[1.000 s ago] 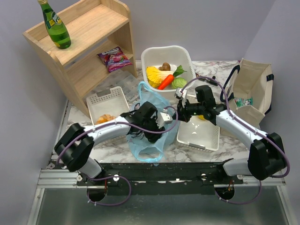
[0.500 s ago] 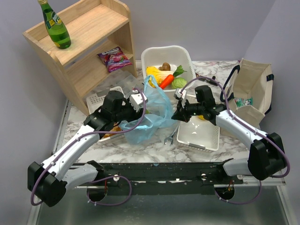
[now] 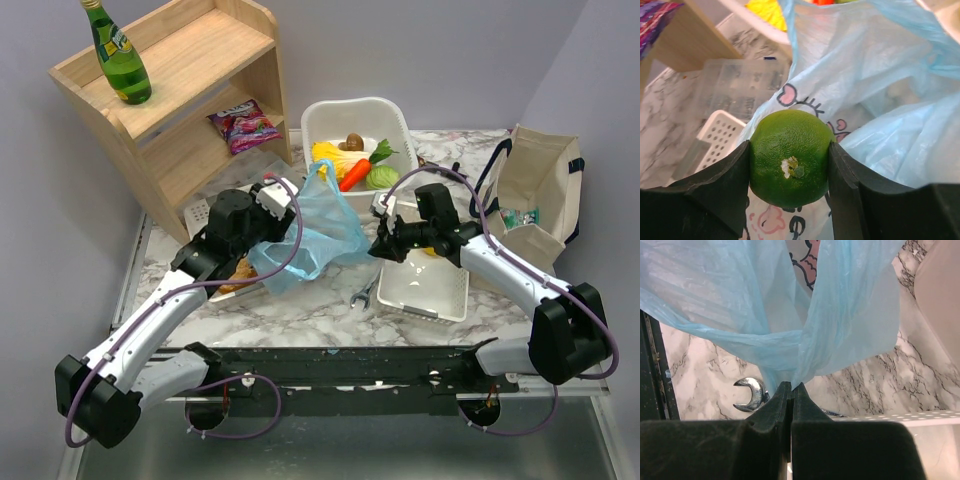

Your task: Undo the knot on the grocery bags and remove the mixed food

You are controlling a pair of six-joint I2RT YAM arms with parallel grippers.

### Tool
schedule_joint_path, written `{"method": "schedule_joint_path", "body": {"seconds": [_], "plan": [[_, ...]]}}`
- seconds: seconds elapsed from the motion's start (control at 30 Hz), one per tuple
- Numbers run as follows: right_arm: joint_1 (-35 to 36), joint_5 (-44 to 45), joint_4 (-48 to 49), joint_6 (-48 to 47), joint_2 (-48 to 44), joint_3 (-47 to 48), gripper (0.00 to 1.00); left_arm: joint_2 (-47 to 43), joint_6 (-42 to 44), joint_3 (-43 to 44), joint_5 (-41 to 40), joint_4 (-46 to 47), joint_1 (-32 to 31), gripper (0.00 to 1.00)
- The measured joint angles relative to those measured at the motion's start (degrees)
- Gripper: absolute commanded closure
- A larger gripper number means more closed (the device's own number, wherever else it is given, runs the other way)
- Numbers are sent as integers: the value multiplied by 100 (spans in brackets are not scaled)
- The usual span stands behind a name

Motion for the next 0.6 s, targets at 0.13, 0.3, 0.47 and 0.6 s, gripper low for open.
{"method": "schedule_joint_path", "body": {"seconds": [0.13, 0.3, 0.47, 0.6], "plan": [[-48, 35, -98, -138, 0, 26, 99, -103, 177, 11, -210, -79, 348, 96], [-160, 94, -254, -264, 0, 26, 99, -564, 310, 9, 157, -225, 966, 96], [-186, 74, -306, -313, 57, 63, 99, -776, 219, 81, 1434, -337, 1460, 97], [-186, -4, -286, -146, 332, 299, 99, -560, -149, 426, 3018, -450, 1443, 97]]}}
